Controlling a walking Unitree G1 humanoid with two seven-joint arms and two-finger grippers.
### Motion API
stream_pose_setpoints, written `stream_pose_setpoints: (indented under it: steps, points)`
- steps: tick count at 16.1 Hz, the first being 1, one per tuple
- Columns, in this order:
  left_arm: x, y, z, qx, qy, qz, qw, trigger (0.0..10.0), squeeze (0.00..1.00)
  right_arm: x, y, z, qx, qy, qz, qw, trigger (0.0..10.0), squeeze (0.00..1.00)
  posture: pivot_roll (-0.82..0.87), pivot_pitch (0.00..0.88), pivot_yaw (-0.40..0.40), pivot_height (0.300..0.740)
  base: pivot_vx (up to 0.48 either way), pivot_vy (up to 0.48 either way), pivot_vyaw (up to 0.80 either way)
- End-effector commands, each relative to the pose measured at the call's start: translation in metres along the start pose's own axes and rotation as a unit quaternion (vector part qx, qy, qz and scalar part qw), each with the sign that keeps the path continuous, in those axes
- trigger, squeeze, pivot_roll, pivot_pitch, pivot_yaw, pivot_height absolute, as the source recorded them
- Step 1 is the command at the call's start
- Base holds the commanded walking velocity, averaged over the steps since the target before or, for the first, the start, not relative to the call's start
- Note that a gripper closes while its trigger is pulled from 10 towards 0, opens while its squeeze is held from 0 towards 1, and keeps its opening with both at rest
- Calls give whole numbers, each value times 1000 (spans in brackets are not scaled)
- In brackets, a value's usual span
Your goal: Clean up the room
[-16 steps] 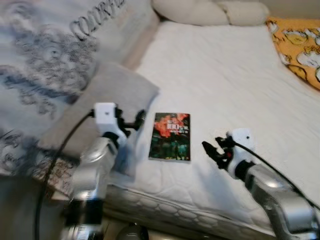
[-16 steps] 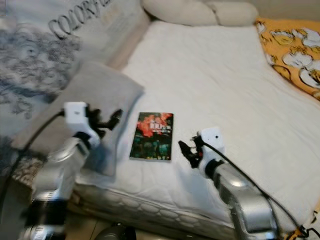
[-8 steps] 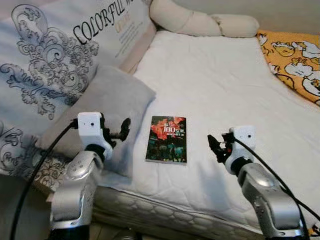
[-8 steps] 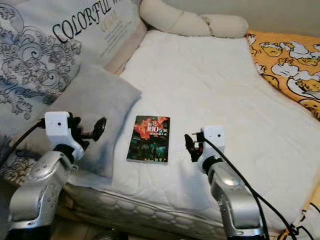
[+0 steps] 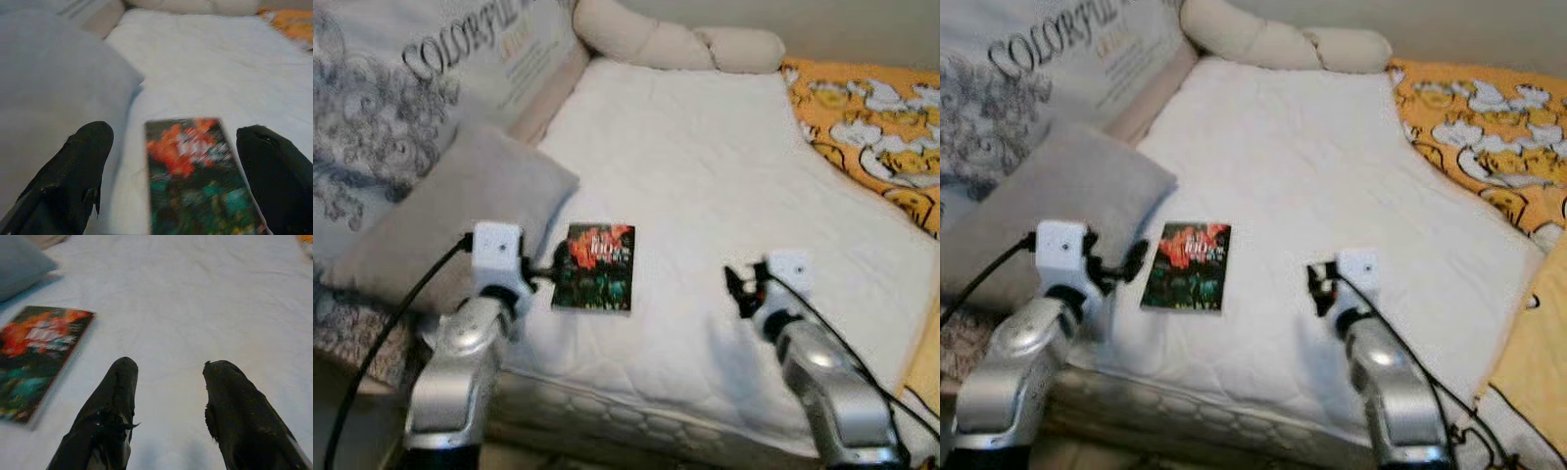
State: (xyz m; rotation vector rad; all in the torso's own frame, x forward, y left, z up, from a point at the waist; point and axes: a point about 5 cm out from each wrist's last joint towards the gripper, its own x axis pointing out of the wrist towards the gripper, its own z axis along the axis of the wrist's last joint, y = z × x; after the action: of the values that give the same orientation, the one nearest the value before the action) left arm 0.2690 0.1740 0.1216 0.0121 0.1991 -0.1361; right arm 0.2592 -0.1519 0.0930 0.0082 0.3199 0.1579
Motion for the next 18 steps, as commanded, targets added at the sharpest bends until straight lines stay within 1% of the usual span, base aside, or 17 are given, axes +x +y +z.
stream_pose_setpoints:
  steps: [1, 3, 4, 5, 7, 14, 15, 18]
  points:
    - [2, -2, 3, 5, -4, 0, 1000, 10000, 31, -1, -4, 1, -12, -4, -9, 1000, 10000, 0, -8, 0, 4, 740, 0, -390, 0]
    - [3, -2, 4, 9, -6, 0, 1000, 10000, 31, 0, -2, 1, -12, -5, -7, 1000, 10000, 0, -8, 0, 2, 740, 0, -390, 0]
    - [3, -3, 4, 5, -6, -2, 1000, 10000, 31, 1, -1, 0, -11, -2, -6, 1000, 10000, 0, -8, 0, 1, 740, 0, 0, 0]
    - [5, -3, 1, -4, 8, -3, 1000, 10000, 35, 2, 0, -1, -14, 3, -5, 1000, 10000, 0, -9, 0, 0, 740, 0, 0, 0]
    - [7, -2, 2, 19, 3, -2, 1000, 10000, 35, 3, 1, -2, -5, 6, -5, 1000, 10000, 0, -10, 0, -2, 740, 0, 480, -800]
    - [12, 1, 6, 27, -4, -1, 1000, 10000, 39, 3, -2, -3, 4, 3, -17, 1000, 10000, 0, -14, 0, 3, 740, 0, 480, -800]
    - [13, 1, 7, 36, -9, 3, 999, 10000, 55, 2, -2, -4, 8, 3, -19, 1000, 10000, 0, -14, 0, 4, 740, 0, 0, -800]
    - [14, -1, 10, 44, -15, -3, 999, 10000, 67, 2, -2, -4, 14, 2, -21, 1000, 10000, 0, -15, 0, 7, 740, 0, -480, -800]
